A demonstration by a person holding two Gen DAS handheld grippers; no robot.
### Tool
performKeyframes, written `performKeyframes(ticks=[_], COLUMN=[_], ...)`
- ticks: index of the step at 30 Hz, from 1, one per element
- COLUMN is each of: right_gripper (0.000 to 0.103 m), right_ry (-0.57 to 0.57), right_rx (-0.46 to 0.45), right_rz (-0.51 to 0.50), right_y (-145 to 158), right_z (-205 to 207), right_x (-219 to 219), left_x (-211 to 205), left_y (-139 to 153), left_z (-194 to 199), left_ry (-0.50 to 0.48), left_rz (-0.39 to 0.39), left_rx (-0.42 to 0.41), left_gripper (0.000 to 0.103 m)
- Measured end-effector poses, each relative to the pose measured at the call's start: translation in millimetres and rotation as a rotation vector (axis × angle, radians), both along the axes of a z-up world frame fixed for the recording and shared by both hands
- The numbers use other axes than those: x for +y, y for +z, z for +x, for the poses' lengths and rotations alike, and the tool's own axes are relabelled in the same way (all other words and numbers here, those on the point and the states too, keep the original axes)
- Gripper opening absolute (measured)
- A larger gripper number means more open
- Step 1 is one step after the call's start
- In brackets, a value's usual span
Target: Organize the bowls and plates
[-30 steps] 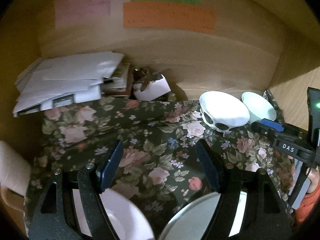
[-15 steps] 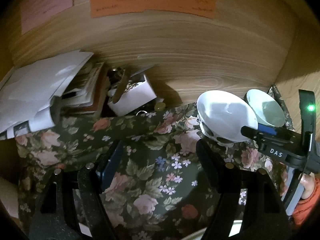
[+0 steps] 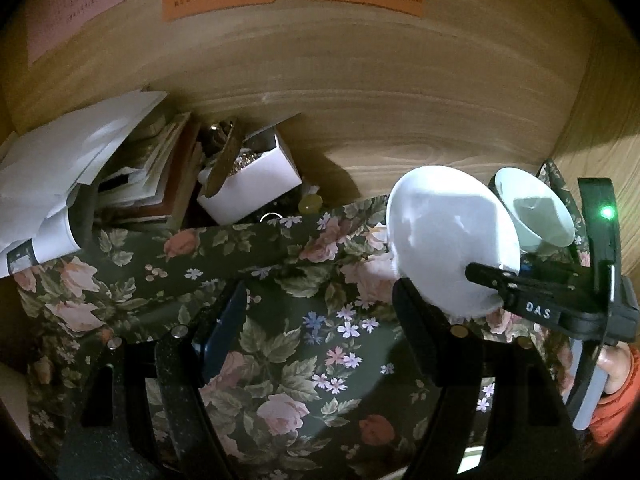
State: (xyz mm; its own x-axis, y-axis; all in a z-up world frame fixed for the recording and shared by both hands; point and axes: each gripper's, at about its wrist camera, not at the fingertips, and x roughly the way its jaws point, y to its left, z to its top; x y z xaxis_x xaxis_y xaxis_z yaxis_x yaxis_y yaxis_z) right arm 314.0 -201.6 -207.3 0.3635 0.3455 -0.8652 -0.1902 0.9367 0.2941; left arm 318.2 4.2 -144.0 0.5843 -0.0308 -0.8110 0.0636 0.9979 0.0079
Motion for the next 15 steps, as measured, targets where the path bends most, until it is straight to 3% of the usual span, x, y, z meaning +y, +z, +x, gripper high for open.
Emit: performKeyframes(ticks=[8,15], right_gripper=[0.024,0.029], right_ry=[0.096,0.046], right_rx=[0.008,-0.008], right_rz=[0.007,0.057], right_y=[10,20], right_z=[-45,-72], right_x=[10,-5], left_x=[-10,-27], left_y=[-12,-30], left_z=[-4,-6], left_ry=[-0.029,-0.071], left_rz=[0.004,0.059], left_rx=[0.057,0.122], left_gripper=[0.075,0.075])
